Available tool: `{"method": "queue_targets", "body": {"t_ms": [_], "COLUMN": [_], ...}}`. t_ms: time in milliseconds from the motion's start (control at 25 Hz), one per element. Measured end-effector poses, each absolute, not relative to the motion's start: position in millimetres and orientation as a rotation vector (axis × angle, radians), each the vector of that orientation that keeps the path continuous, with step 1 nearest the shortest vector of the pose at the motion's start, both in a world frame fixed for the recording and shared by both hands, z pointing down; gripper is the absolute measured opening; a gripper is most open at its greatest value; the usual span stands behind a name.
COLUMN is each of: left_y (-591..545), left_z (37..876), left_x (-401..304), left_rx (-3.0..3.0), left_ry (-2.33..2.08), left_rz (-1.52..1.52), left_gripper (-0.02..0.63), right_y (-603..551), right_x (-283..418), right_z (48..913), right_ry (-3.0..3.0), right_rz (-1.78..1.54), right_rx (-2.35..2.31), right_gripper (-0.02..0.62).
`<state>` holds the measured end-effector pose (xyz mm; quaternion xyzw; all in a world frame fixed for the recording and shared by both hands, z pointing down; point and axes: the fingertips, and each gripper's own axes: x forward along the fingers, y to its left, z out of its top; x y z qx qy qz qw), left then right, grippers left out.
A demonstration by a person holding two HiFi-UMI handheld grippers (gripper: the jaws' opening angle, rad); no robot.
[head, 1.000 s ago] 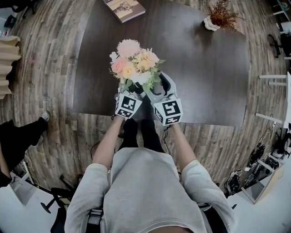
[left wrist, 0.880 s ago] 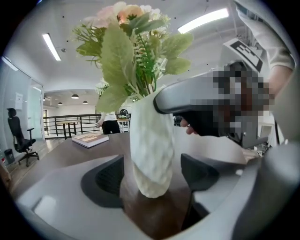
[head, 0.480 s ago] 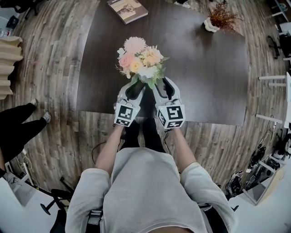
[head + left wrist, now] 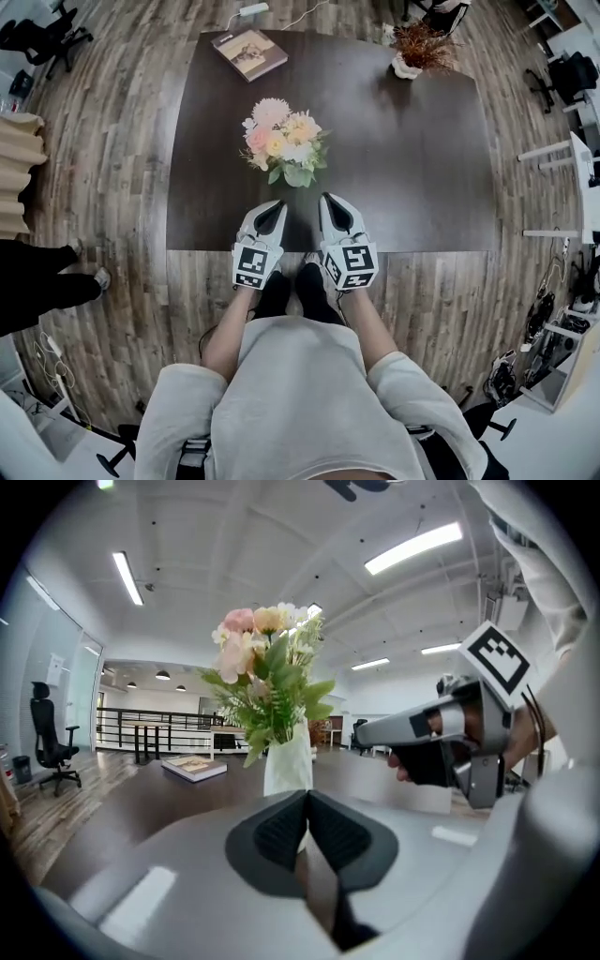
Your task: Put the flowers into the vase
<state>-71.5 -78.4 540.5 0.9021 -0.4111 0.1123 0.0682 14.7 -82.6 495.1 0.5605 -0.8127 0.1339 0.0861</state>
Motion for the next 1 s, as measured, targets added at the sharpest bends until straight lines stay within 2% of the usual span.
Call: {"method": "queue_targets", "body": {"t_ms": [440,1000], "left_y": [-33.0,113.0], "left_z": [494.6,476.4], "left_x": [-42.7,-2.6], "left_rx": [2.819,2.772], "left_ry": [-1.193,-1.287], "left_rz": [0.367,0.369], "left_gripper": [0.011,0.009], "right_y": [-37.2,122.4], "right_x": [34.8,81.3], "right_z": [464.3,461.3], "right_ry": [-2.488,-2.534], "right_rz": [0.394,0.366], "right_rx": [1.691,1.61], "right_gripper": [-0.003,-0.005]}}
